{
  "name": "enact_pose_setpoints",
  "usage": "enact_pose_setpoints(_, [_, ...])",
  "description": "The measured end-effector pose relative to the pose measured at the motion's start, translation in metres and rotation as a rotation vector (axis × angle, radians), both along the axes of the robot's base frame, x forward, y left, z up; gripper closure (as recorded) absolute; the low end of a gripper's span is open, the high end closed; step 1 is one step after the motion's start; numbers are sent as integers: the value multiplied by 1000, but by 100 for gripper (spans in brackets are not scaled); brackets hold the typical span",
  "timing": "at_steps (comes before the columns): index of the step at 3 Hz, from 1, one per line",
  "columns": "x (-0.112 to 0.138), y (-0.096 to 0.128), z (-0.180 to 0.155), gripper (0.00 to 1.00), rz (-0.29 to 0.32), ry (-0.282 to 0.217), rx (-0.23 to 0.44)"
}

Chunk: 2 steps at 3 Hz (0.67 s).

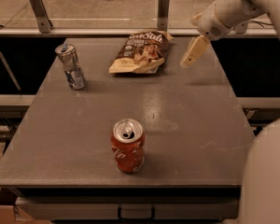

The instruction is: Pick brown chip bag

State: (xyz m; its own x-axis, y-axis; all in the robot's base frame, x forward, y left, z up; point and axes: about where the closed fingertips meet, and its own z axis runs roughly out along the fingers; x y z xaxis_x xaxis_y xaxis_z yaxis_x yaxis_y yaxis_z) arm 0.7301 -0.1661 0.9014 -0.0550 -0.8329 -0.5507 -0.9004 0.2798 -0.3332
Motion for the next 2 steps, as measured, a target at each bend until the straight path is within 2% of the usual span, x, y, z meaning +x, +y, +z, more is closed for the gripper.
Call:
enact_pose_setpoints(1, [38,22,-28,0,-15,22,101])
enact_pose_setpoints(2, [62,48,-43,0,-32,57,202])
